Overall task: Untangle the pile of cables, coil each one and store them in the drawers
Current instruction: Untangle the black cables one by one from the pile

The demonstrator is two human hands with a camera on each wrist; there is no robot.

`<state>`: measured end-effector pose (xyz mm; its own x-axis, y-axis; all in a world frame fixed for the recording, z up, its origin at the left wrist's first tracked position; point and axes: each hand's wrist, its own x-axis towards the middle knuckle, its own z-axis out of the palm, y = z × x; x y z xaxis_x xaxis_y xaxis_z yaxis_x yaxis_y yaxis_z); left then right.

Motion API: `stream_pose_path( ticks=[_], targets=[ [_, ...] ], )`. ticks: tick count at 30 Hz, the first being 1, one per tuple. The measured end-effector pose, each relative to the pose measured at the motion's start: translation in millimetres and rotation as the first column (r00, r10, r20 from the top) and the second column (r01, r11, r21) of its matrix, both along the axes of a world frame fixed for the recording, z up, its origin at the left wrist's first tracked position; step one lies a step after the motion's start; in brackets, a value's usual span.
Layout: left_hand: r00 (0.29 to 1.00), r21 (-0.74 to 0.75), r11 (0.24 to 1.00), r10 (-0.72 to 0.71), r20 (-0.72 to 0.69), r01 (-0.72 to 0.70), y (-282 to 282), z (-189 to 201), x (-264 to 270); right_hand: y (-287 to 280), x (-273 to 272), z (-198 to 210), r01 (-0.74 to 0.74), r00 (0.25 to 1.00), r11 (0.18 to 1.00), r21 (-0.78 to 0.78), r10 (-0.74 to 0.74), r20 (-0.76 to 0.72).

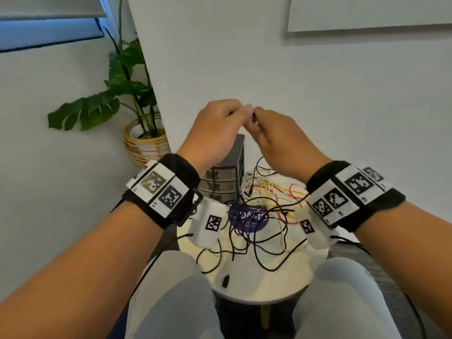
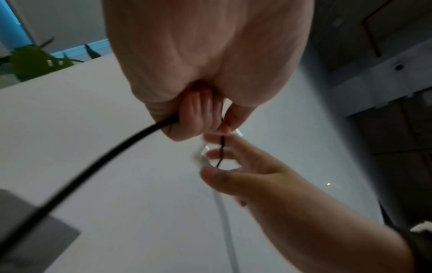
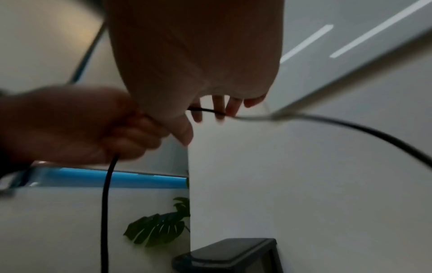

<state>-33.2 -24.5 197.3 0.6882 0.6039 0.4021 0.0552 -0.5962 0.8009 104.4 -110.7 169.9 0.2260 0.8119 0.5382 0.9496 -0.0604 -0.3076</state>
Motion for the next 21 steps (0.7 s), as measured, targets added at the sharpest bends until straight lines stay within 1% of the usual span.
stream_pose_path(
  ticks=[1, 3, 4, 5, 7, 9, 11, 13, 15, 16, 17, 18, 19, 20, 21],
  targets=[
    [1.0, -0.034, 0.999, -0.021, 0.021, 0.022, 0, 4, -1, 3, 4, 5, -0.006, 0.997, 1.0, 0.026, 0.008, -0.081],
    [0.995, -0.147, 0.986, -0.066, 0.07, 0.076, 0, 1, -6, 4, 14, 23, 0.094, 0.977, 0.989, 0.111, -0.07, -0.202],
    [0.994, -0.189, 0.978, -0.08, 0.073, 0.092, 0, -6, -10, 3, 21, 32, 0.156, 0.954, 0.975, 0.161, -0.107, -0.279],
    [0.994, -0.206, 0.973, -0.091, 0.055, 0.1, 2, -16, -13, 2, 30, 41, 0.204, 0.926, 0.957, 0.209, -0.119, -0.357],
    [0.993, -0.179, 0.978, -0.112, -0.032, 0.104, 5, -41, -19, -2, 46, 53, 0.277, 0.862, 0.919, 0.28, -0.109, -0.494],
    [0.985, -0.157, 0.981, -0.13, -0.116, 0.111, 8, -61, -24, -7, 58, 58, 0.345, 0.812, 0.892, 0.292, -0.128, -0.57],
    [0.982, -0.214, 0.97, -0.146, -0.123, 0.117, 12, -72, -28, -12, 66, 53, 0.368, 0.761, 0.894, 0.254, -0.133, -0.635],
    [0.984, -0.294, 0.948, -0.152, -0.093, 0.119, 15, -73, -30, -16, 70, 39, 0.343, 0.739, 0.923, 0.176, -0.149, -0.657],
    [0.986, -0.371, 0.92, -0.16, -0.051, 0.131, 16, -69, -32, -23, 70, 25, 0.287, 0.739, 0.95, 0.126, -0.136, -0.66],
    [0.985, -0.397, 0.906, -0.17, -0.034, 0.143, 16, -66, -33, -29, 70, 20, 0.245, 0.732, 0.963, 0.11, -0.109, -0.672],
    [0.984, -0.416, 0.896, -0.178, -0.021, 0.154, 17, -65, -35, -36, 68, 17, 0.179, 0.708, 0.979, 0.094, -0.062, -0.703],
    [0.983, -0.431, 0.888, -0.185, -0.015, 0.16, 18, -64, -36, -45, 67, 14, 0.088, 0.659, 0.993, 0.081, 0.003, -0.752],
    [0.982, -0.443, 0.882, -0.185, -0.02, 0.158, 18, -65, -37, -53, 67, 11, -0.011, 0.585, 0.997, 0.074, 0.067, -0.808],
    [0.983, -0.454, 0.879, -0.181, -0.036, 0.146, 18, -68, -37, -61, 67, 7, -0.097, 0.513, 0.993, 0.064, 0.105, -0.852],
    [0.982, -0.46, 0.878, -0.178, -0.061, 0.131, 16, -72, -36, -67, 67, 1, -0.149, 0.468, 0.988, 0.037, 0.104, -0.878]
  ],
)
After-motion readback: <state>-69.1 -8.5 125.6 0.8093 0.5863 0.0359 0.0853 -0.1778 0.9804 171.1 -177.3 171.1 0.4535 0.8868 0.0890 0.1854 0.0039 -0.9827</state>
